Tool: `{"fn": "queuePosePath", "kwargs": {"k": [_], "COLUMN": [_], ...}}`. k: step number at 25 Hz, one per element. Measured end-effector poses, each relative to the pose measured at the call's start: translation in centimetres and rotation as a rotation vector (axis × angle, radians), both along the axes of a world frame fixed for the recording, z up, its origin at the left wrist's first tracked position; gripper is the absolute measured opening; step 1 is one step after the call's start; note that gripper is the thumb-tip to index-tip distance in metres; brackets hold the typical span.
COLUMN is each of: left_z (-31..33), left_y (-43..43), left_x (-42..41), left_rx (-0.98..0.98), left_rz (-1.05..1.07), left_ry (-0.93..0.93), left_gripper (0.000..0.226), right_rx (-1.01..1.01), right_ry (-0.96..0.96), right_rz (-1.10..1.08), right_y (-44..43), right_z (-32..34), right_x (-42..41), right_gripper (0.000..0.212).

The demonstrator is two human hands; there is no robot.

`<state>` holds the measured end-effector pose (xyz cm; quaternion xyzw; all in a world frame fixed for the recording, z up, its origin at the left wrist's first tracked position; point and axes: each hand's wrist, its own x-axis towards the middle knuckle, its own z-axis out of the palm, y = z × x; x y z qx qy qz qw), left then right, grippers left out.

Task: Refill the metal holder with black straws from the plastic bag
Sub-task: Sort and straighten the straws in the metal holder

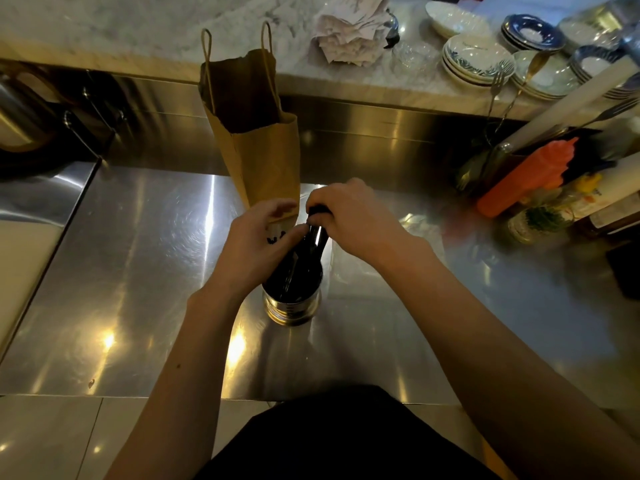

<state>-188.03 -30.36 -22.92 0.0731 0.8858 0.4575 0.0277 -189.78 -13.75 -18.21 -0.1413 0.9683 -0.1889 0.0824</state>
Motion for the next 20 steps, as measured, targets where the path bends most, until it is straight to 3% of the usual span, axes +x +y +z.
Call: {"fn": "queuePosePath", "kwargs": {"k": [3, 5, 9, 12, 14, 17, 20], "left_z": [1.1, 1.2, -0.1, 0.3, 1.3, 3.7, 5.7], "left_y": [0.9, 2.4, 5.5, 6.8, 7.2, 7.8, 8.4], "left_x": [-0.1, 0.0, 0.3, 0.2, 0.2, 0.8, 2.2], "left_rx": [0.038, 0.101, 0.25, 0.303, 0.341, 0.399, 0.528], "left_rz": [-0.105, -0.172, -0.085, -0.028, -0.028, -0.045, -0.074], "left_ry": [-0.01, 0.012, 0.158, 0.274, 0.331, 0.34, 0.235], "left_gripper": [0.069, 0.07, 0.029, 0.022, 0.025, 0.024, 0.021], "right_rx": [0.004, 0.009, -0.01, -0.088, -0.215, -0.591, -0.907], "right_ry": [0.014, 0.026, 0.125, 0.193, 0.231, 0.188, 0.074], "right_rz": [0.037, 0.054, 0.083, 0.073, 0.032, -0.082, -0.103], "right_y": [0.1, 0.2, 1.0, 2.2, 2.9, 4.0, 5.3], "right_z": [2.7, 4.4, 6.6, 7.2, 7.7, 8.6, 8.7], "right_x": [-0.1, 0.0, 0.3, 0.3, 0.6, 1.5, 2.8], "right_gripper": [0.021, 0.022, 0.017, 0.017, 0.019, 0.028, 0.031]}}
